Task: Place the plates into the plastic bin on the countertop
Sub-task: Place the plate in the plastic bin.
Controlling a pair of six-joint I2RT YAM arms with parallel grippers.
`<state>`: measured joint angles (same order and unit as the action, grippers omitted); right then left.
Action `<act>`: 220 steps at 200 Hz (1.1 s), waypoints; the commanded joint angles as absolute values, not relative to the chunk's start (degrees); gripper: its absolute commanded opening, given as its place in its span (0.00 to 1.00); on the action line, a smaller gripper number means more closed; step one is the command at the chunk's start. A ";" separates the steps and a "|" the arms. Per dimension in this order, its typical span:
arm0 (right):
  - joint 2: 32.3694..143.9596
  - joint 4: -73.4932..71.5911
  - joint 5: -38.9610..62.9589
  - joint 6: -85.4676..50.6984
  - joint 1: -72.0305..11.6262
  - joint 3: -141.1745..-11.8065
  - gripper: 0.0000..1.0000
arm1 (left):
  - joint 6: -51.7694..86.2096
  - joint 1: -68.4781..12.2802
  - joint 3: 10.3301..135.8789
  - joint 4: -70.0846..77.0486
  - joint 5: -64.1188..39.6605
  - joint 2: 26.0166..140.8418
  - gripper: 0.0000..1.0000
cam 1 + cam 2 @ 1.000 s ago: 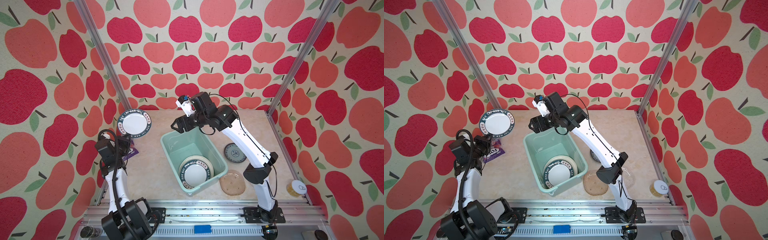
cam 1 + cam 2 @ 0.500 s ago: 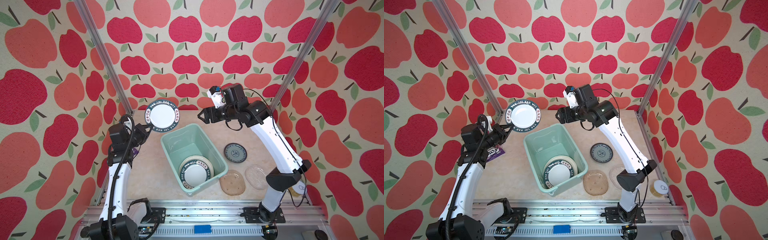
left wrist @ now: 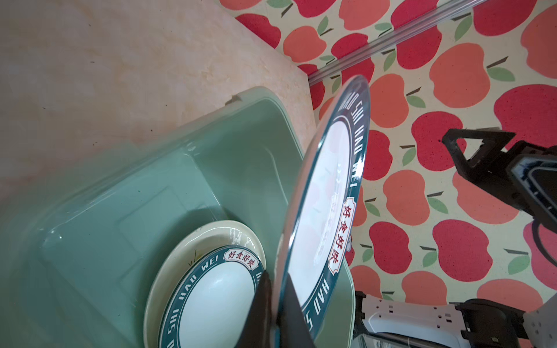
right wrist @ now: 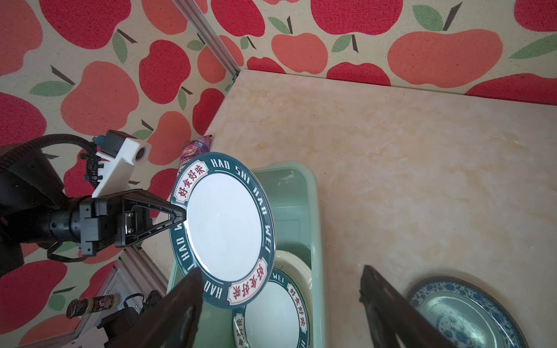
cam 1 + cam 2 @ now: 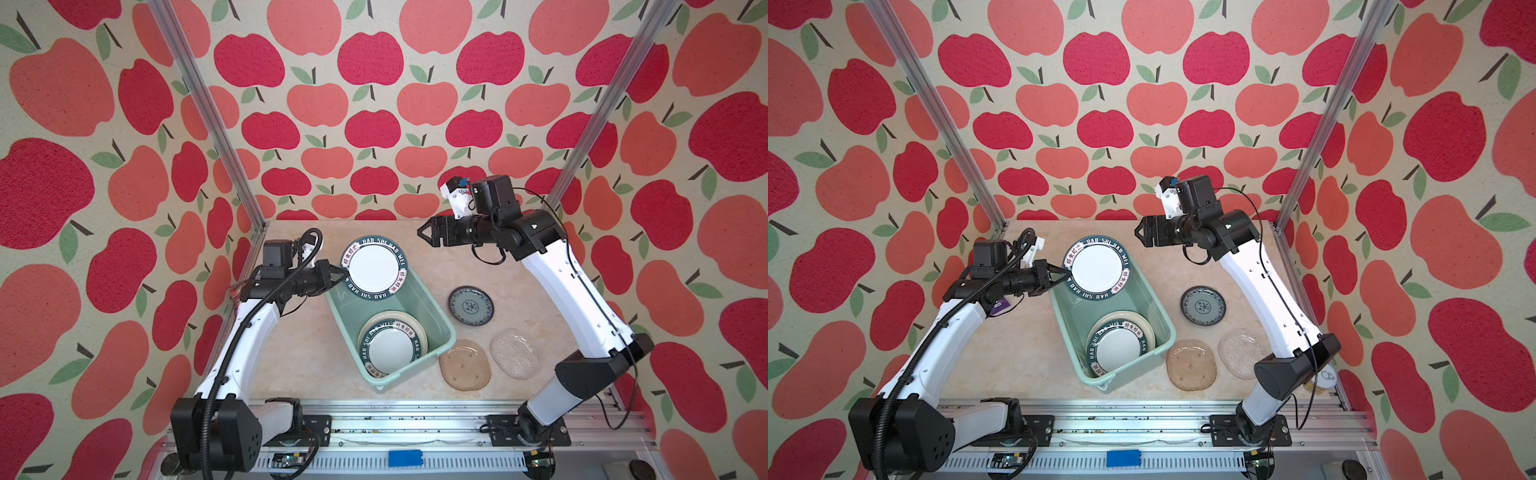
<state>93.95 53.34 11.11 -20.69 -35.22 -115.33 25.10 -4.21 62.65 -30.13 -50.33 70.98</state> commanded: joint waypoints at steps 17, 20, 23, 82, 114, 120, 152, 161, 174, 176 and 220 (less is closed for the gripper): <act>91.58 50.36 12.94 -21.79 -35.07 -111.62 0.83 | 14.60 -9.17 68.60 -39.02 -47.66 74.53 0.00; 91.48 50.22 12.99 -21.95 -35.02 -111.40 0.83 | 14.33 -9.56 68.78 -39.02 -47.45 74.87 0.00; 91.36 50.07 13.07 -21.99 -34.92 -111.17 0.83 | 14.07 -9.78 69.10 -39.17 -47.21 75.09 0.00; 90.40 48.41 13.54 -22.24 -34.28 -108.82 0.83 | 2.97 -11.35 73.84 -46.68 -44.64 81.07 0.00; 90.43 46.56 14.38 -23.02 -34.00 -107.24 0.83 | -5.62 -11.47 76.80 -54.70 -46.48 83.38 0.00; 90.56 46.45 14.54 -23.11 -34.01 -107.23 0.83 | -6.89 -11.58 77.27 -56.30 -47.17 84.10 0.00; 91.00 45.63 15.25 -23.49 -34.01 -106.97 0.83 | -13.69 -14.43 80.87 -63.28 -46.03 88.61 0.00; 90.99 45.53 15.42 -23.48 -34.01 -106.79 0.83 | -14.76 -15.47 81.71 -64.42 -45.23 89.78 0.00; 91.11 45.72 15.69 -23.38 -33.99 -106.53 0.83 | -15.20 -16.70 82.52 -64.78 -44.16 91.13 0.00; 91.14 45.77 15.72 -23.45 -34.01 -106.48 0.83 | -15.21 -16.94 82.64 -64.71 -44.02 91.31 0.00; 90.64 45.58 15.73 -23.20 -33.79 -104.80 0.83 | -20.29 -20.24 86.66 -66.77 -39.07 97.45 0.00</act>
<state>91.83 46.22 14.74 -22.65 -34.35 -106.10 -15.18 -18.94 82.67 -63.11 -41.47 94.78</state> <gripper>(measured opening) 0.832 0.069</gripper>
